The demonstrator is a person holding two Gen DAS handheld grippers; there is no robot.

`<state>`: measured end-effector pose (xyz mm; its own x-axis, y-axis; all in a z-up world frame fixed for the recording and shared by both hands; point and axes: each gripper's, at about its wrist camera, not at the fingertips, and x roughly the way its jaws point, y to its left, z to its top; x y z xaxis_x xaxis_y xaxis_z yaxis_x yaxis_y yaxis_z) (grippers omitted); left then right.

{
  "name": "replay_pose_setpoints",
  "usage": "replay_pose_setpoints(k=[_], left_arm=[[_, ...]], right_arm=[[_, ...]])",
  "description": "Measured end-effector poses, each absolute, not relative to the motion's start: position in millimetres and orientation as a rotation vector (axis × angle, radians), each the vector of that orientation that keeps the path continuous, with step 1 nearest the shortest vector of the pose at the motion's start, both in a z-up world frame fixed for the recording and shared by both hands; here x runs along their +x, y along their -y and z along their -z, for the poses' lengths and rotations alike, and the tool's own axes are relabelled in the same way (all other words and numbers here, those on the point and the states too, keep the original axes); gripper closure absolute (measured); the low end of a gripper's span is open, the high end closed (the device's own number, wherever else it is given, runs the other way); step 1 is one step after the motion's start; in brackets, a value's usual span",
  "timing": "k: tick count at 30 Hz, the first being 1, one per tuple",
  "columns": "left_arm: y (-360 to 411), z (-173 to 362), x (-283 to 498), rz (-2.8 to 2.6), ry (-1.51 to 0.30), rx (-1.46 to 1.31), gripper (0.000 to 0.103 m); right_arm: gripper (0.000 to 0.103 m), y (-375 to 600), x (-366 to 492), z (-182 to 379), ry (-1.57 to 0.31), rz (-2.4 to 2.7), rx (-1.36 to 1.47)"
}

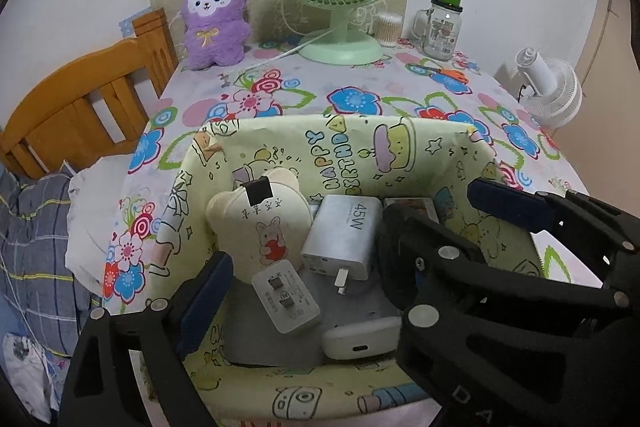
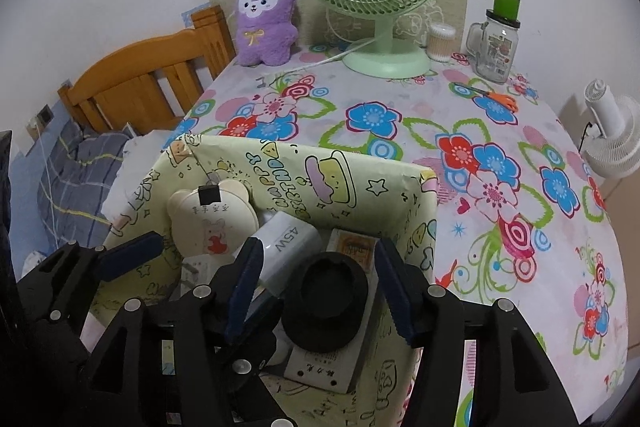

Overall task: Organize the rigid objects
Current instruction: 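Lower the white case into the box with the left tool while the right tool lowers the black cap, then open the right tool to release the black cap into the box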

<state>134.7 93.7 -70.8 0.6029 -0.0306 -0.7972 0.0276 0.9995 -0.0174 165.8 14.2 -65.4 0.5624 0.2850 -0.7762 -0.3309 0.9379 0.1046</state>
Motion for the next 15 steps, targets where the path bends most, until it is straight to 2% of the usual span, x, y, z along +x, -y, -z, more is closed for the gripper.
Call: replay_pose_setpoints(k=[2, 3, 4, 13, 15], left_arm=[[-92, 68, 131, 0.036, -0.912, -0.001, 0.008], [-91, 66, 129, 0.038, -0.908, 0.002, 0.008], [-90, 65, 128, 0.04, -0.904, 0.002, 0.008], [-85, 56, 114, 0.033, -0.871, 0.017, 0.004], [-82, 55, 111, 0.031, -0.866, 0.029, 0.003]], right_arm=[[0.039, -13, 163, 63, -0.9, -0.361, -0.046], [0.033, -11, 160, 61, -0.895, -0.35, -0.045], [0.032, -10, 159, 59, -0.893, -0.335, -0.047], [0.031, -2, 142, 50, -0.868, -0.342, -0.028], [0.027, 0, 138, 47, -0.863, -0.326, -0.03]])
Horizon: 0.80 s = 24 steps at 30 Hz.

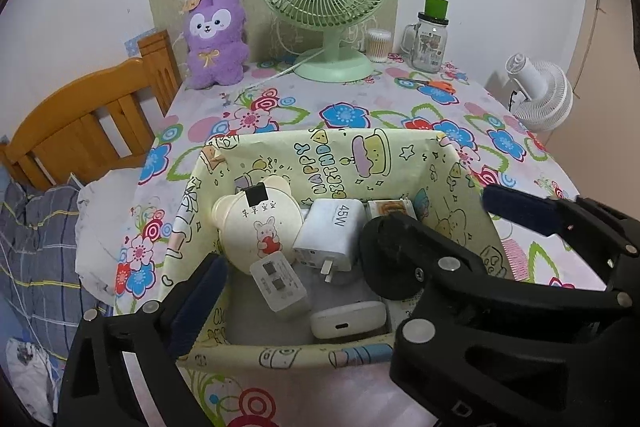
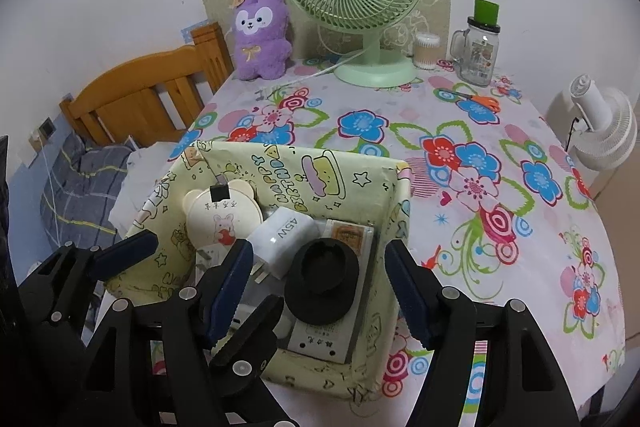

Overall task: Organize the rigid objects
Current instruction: 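Open the right tool to release the black cap into the box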

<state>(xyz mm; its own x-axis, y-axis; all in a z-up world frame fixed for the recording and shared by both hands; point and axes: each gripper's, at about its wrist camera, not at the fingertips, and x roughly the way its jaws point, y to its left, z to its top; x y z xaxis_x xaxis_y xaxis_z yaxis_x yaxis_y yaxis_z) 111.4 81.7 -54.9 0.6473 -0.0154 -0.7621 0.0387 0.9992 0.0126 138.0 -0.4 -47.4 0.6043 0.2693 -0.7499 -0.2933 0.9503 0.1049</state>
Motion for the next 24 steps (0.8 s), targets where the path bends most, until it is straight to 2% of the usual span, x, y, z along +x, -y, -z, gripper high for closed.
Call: replay_pose_setpoints(k=[24], left_arm=[[-29, 48, 96, 0.103, -0.852, 0.09, 0.0]], right_arm=[[0.014, 60, 109, 39, -0.831, -0.172, -0.014]])
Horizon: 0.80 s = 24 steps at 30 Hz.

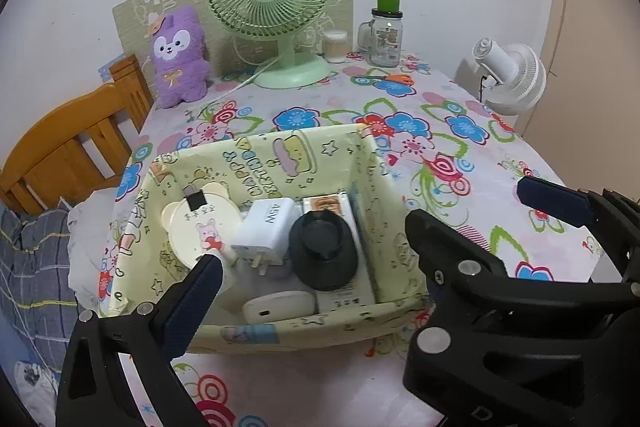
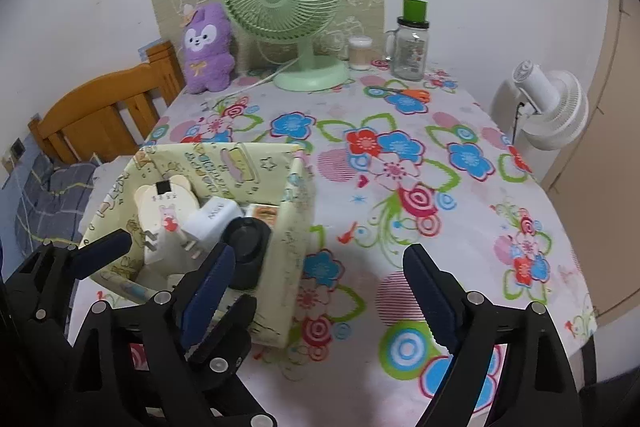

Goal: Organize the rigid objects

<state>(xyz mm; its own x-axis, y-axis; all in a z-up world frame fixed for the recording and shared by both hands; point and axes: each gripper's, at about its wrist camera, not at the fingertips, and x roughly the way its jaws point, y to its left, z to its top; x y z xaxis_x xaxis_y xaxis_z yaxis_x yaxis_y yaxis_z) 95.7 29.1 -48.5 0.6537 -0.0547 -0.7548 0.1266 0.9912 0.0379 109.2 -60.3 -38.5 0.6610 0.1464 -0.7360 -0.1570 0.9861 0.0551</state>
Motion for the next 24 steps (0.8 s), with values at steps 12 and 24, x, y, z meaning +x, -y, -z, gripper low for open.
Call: replay_pose_setpoints(k=[12, 24], left_arm=[[5, 40, 91, 0.099, -0.833, 0.103, 0.0], [34, 25, 82, 0.081, -0.797, 0.094, 0.0]], right_arm=[[0.008, 106, 101, 30, -0.809, -0.092, -0.008], [0.008, 150, 89, 15, -0.765, -0.044, -0.017]])
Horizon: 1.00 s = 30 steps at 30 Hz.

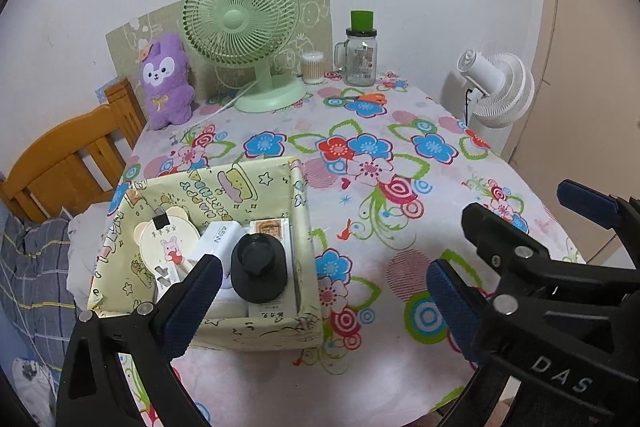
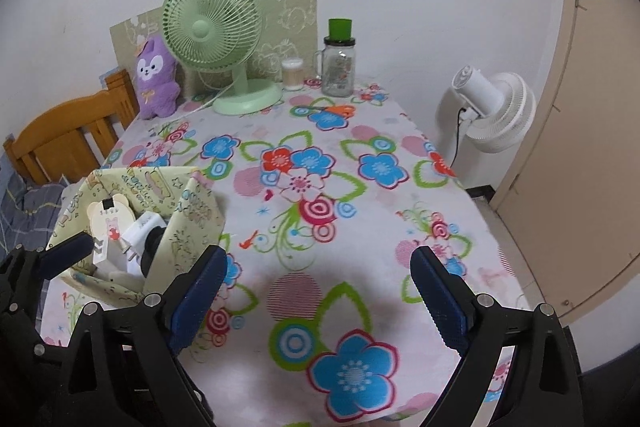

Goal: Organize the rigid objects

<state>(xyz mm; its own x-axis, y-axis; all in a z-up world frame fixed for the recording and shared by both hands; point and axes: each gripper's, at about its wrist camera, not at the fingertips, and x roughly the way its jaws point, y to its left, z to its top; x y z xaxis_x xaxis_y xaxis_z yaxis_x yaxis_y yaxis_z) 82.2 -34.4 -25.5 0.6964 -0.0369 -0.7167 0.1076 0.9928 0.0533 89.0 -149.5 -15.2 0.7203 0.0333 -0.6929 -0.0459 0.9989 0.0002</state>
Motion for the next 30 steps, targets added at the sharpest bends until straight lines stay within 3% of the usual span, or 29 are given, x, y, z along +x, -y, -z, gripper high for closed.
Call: replay_pose_setpoints(k=[30], left_arm=[[46, -9, 38, 0.003, -0.649, 0.037, 0.0]], right_arm=[[0.008, 203, 46, -22, -0.627, -0.041, -0.017]])
